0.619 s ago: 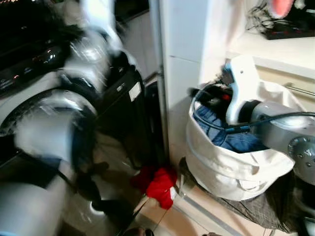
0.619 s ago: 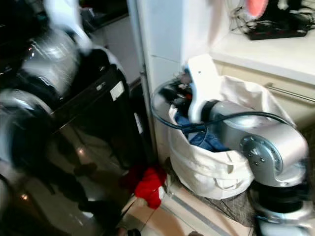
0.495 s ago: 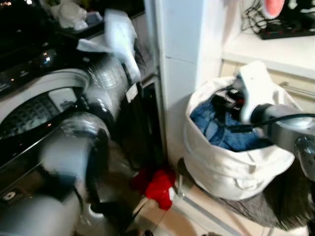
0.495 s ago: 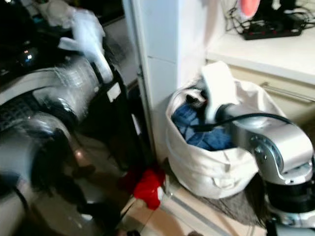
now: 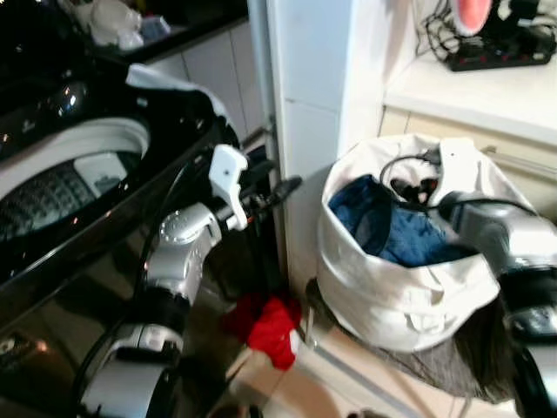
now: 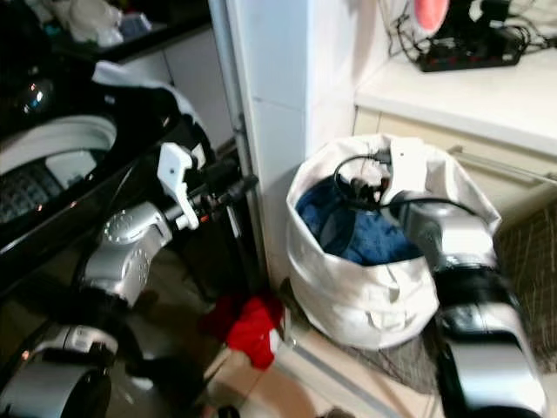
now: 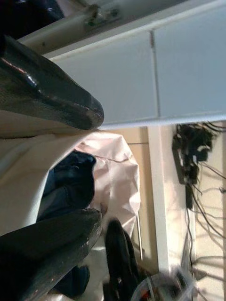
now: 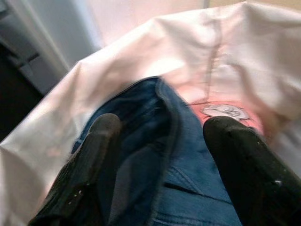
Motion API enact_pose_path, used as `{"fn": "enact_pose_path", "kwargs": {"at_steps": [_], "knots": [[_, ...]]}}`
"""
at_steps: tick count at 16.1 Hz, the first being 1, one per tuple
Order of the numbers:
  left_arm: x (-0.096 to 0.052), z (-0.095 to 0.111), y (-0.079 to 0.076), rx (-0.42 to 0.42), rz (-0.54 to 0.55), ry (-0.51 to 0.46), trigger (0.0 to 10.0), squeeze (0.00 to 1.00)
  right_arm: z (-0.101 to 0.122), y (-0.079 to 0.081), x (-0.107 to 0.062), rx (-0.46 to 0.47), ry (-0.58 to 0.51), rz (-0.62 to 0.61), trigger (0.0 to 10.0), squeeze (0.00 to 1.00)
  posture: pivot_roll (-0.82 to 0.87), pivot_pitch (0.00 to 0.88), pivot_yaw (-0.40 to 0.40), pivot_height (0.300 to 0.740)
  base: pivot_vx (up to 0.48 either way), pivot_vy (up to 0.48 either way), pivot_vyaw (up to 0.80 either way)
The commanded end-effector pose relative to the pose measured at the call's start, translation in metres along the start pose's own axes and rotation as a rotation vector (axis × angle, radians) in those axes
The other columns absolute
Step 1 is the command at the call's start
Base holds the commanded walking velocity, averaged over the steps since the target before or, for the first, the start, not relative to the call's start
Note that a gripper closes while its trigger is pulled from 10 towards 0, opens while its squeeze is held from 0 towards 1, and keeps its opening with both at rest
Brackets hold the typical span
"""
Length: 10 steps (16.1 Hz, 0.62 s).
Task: Clothes washing
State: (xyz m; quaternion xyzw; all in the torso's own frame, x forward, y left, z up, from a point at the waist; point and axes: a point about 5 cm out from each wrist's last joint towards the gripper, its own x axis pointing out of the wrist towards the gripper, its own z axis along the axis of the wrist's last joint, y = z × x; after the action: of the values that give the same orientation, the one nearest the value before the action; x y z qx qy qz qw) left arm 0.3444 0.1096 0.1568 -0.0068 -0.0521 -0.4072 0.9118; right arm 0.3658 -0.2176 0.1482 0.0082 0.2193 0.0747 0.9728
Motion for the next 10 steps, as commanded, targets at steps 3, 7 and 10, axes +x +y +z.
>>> {"fn": "enact_pose_path", "kwargs": {"at_steps": [3, 7, 10], "knots": [[-0.012, 0.006, -0.01, 0.056, -0.065, 0.057, 10.0, 0.0, -0.003, 0.004, 0.016, -0.1, 0.042, -0.031, 10.0, 1.0, 0.0, 0.0, 0.047, 0.74, 0.0, 0.0, 0.0], [-0.043, 0.006, -0.037, 0.04, -0.113, 0.096, 10.0, 0.0, -0.013, -0.008, 0.023, -0.221, 0.046, -0.194, 10.0, 1.0, 0.11, 0.0, -0.003, 0.74, 0.0, 0.0, 0.0], [-0.052, 0.011, -0.039, 0.09, -0.052, 0.105, 10.0, 0.0, -0.021, -0.002, 0.026, -0.076, 0.042, -0.178, 10.0, 0.66, 0.15, 0.0, -0.021, 0.74, 0.0, 0.0, 0.0]]}}
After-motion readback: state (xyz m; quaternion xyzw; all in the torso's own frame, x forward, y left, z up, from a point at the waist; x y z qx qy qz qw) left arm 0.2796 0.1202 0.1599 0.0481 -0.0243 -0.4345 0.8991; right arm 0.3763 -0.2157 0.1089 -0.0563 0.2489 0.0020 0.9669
